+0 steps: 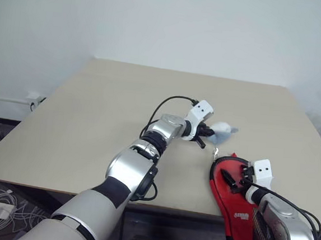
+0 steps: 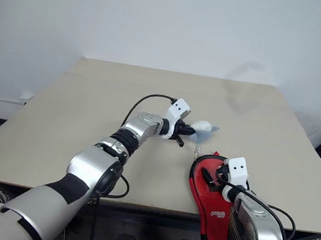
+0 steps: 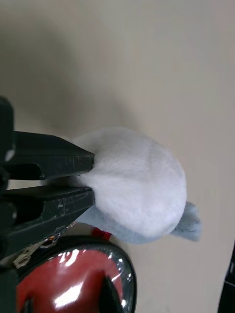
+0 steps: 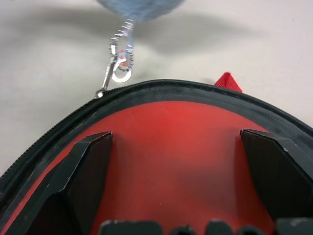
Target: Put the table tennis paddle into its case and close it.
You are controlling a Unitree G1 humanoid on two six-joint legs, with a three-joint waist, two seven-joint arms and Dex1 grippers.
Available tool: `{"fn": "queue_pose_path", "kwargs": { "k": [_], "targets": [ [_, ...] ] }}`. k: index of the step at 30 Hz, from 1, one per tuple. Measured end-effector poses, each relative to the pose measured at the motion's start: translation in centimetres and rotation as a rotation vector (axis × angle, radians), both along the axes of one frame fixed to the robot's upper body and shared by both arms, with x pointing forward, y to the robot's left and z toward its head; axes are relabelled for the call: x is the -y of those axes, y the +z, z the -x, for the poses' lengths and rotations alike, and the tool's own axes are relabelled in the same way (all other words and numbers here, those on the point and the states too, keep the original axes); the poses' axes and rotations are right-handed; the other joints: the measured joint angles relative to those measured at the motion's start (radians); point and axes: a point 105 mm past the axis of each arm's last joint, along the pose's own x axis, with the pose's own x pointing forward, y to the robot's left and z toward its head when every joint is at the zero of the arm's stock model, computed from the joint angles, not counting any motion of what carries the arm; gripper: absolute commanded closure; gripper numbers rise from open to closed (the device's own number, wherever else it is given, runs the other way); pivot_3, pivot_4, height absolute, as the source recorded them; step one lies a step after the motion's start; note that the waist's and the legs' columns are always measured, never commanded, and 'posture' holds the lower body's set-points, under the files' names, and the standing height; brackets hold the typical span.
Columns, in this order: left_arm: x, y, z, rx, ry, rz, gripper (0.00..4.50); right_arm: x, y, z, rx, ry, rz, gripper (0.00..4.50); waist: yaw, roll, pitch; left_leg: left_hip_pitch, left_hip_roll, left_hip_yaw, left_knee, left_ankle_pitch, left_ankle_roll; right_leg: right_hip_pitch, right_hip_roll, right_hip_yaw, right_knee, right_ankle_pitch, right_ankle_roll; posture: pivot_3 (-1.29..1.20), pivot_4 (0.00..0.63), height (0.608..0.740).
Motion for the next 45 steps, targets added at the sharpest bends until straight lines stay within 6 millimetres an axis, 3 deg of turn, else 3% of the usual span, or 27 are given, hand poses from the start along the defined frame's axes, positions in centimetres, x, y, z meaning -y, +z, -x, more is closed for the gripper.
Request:
{"fn": "queue_pose_path", "kwargs": {
  "k": [5, 16, 19, 25, 30, 36, 41, 45],
  "targets": [
    [1.4, 0.3, 0.0, 0.05, 0.046, 0.002, 4.47, -0.1, 0.0, 0.5, 0.002, -0.008, 0.003, 0.0, -0.001, 0.0, 0.0, 0.0, 0.0, 0.0, 0.0, 0.0, 0.001, 0.0, 0.0, 0.0, 0.0, 0.0, 0.0, 0.0, 0.0, 0.716],
    [1.2, 0.3, -0.7, 0.066, 0.137, 0.033, 4.47, -0.1, 0.0, 1.2, 0.005, -0.03, 0.012, 0.0, 0.0, 0.0, 0.0, 0.0, 0.0, -0.002, 0.0, 0.0, 0.0, 0.001, 0.0, -0.002, 0.0, 0.0, 0.0, 0.0, 0.0, 0.716],
    [1.4, 0.4, -0.5, 0.069, 0.109, 0.045, 3.72, -0.2, 0.0, 1.2, 0.006, -0.031, 0.013, 0.0, 0.0, 0.0, 0.0, 0.0, 0.0, -0.002, 0.0, 0.0, 0.0, 0.001, 0.0, -0.002, 0.0, 0.0, 0.0, 0.0, 0.0, 0.716],
    [2.4, 1.5, 0.3, 0.121, -0.016, 0.082, 1.62, -0.1, 0.0, 1.2, 0.007, -0.041, -0.002, 0.0, 0.0, 0.0, 0.0, 0.001, 0.0, -0.003, 0.0, 0.0, 0.0, 0.002, 0.0, -0.003, 0.0, 0.0, 0.0, 0.0, 0.0, 0.716],
    [2.6, 0.6, 1.7, 0.088, -0.123, 0.087, 0.02, 0.5, 0.8, 2.2, 0.007, -0.068, -0.165, 0.0, -0.001, 0.002, 0.0, 0.0, 0.0, -0.004, 0.0, 0.0, 0.0, 0.001, 0.0, -0.003, 0.0, 0.0, 0.0, 0.0, 0.0, 0.716],
    [2.3, -0.8, 3.6, -0.021, -0.256, 0.121, 0.02, 0.8, 2.0, 2.5, 0.006, -0.065, -0.309, 0.0, -0.007, 0.012, 0.002, -0.002, 0.0, -0.003, 0.0, -0.001, 0.002, -0.001, 0.0, -0.002, 0.001, 0.0, 0.0, 0.0, 0.0, 0.716],
    [2.1, -0.2, 4.7, -0.037, -0.361, 0.177, 0.02, 1.9, 2.4, 0.6, 0.029, -0.144, -0.299, 0.0, -0.007, 0.02, 0.003, -0.004, 0.0, 0.003, -0.001, -0.001, 0.002, -0.007, 0.0, 0.004, 0.003, 0.0, 0.0, 0.0, 0.0, 0.716],
    [0.6, -1.4, 5.7, -0.038, -0.409, 0.18, 0.02, 2.5, 4.2, -1.2, 0.099, -0.177, -0.294, 0.0, -0.008, 0.024, 0.003, -0.007, 0.0, 0.007, -0.001, 0.002, -0.002, -0.012, 0.0, 0.007, 0.004, 0.0, 0.0, 0.0, 0.0, 0.716]
  ]
}}
